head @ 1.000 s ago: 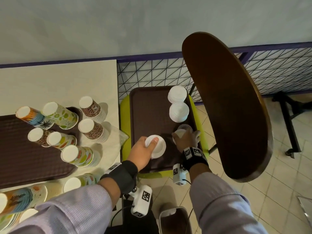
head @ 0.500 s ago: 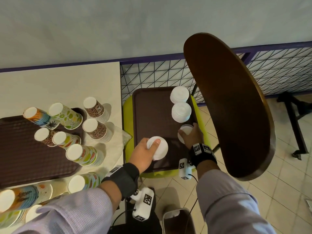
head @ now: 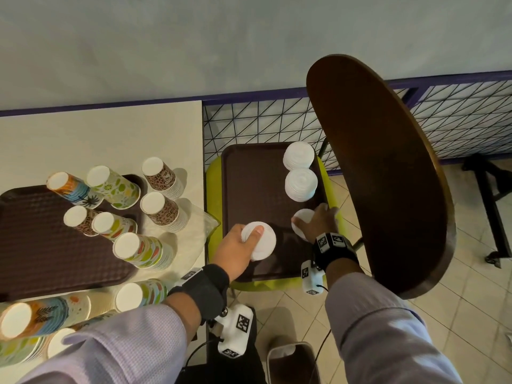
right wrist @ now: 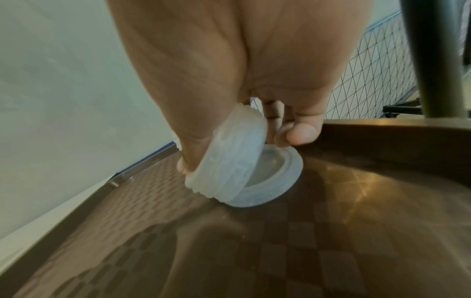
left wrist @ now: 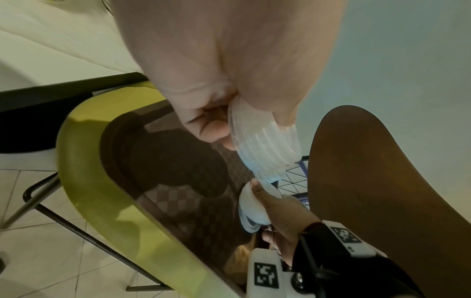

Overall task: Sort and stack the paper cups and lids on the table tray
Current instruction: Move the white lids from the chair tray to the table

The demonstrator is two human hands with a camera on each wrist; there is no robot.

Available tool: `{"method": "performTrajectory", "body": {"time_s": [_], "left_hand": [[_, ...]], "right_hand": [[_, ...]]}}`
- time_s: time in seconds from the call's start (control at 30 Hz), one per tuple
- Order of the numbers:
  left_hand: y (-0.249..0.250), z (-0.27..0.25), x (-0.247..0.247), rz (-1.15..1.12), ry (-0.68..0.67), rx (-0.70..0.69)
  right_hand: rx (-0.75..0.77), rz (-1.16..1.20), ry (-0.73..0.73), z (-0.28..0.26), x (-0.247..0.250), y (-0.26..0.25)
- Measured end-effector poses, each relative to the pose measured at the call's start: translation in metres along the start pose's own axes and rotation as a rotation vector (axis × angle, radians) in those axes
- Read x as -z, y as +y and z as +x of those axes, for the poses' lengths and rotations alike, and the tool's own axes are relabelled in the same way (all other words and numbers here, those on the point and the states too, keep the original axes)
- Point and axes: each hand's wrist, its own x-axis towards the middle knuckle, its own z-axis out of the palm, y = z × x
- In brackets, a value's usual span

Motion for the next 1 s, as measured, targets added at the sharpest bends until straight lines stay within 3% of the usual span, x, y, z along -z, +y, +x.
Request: {"method": "performTrajectory", "body": {"time_s": [0.23, 0.5, 0.7, 0.87, 1.0], "left_hand": [[0.001, 0.0, -0.001, 0.003, -0.001, 0.01], [0.005, 0.001, -0.005, 0.01, 0.009, 0.021], [0.013, -0.007, -0.004, -0.067, 0.015, -0.025], [0.039, -0.031, 0.015, -0.063, -0.008, -0.157], [0.065, -0.068, 0.047, -0.089, -0.043, -0.226]], "right_hand": [[0.037, -0.121, 0.03, -0.016, -0.007, 0.002], [-0.022, 0.136, -0.009, -0.027, -0.014, 0.004], [0.106, 0.241, -0.063, -0.033, -0.011, 0.009], [0.091, 0.64, -0.143, -0.067, 0.014, -0.001], [0.173, 0.875, -0.167, -0.121, 0.039, -0.014]]}}
